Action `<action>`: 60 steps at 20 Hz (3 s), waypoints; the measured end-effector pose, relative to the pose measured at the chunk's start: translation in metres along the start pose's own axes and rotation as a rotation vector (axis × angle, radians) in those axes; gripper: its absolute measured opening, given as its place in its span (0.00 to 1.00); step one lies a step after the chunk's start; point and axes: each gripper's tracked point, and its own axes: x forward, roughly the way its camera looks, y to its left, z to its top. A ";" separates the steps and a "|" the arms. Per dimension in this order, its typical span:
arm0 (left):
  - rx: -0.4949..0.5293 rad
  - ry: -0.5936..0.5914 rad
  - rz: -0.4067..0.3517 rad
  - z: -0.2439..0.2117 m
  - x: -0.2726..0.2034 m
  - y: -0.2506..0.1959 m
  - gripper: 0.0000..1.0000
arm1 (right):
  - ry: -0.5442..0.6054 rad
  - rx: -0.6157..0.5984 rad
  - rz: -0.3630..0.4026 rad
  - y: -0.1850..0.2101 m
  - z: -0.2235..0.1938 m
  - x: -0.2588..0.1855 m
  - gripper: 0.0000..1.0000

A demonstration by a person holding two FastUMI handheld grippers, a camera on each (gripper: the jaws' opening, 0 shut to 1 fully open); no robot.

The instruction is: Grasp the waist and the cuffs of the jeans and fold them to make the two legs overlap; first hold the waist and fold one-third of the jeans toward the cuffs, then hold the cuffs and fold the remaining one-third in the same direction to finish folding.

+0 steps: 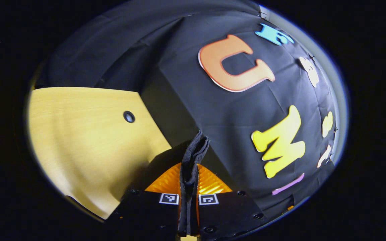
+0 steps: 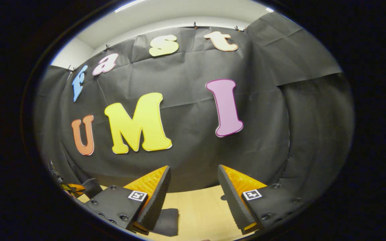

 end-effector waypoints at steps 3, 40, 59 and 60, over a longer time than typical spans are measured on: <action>0.024 0.045 -0.042 -0.028 0.008 -0.028 0.07 | 0.002 0.000 -0.019 -0.016 0.000 -0.004 0.84; 0.576 0.481 0.081 -0.340 0.026 -0.029 0.13 | 0.001 0.033 -0.155 -0.124 0.006 -0.035 0.88; 0.761 0.350 0.005 -0.274 0.001 -0.065 0.99 | 0.202 0.038 -0.137 -0.056 -0.134 -0.016 0.84; 0.759 0.322 0.012 -0.254 -0.002 -0.062 0.99 | 0.217 0.037 -0.120 -0.041 -0.144 -0.015 0.91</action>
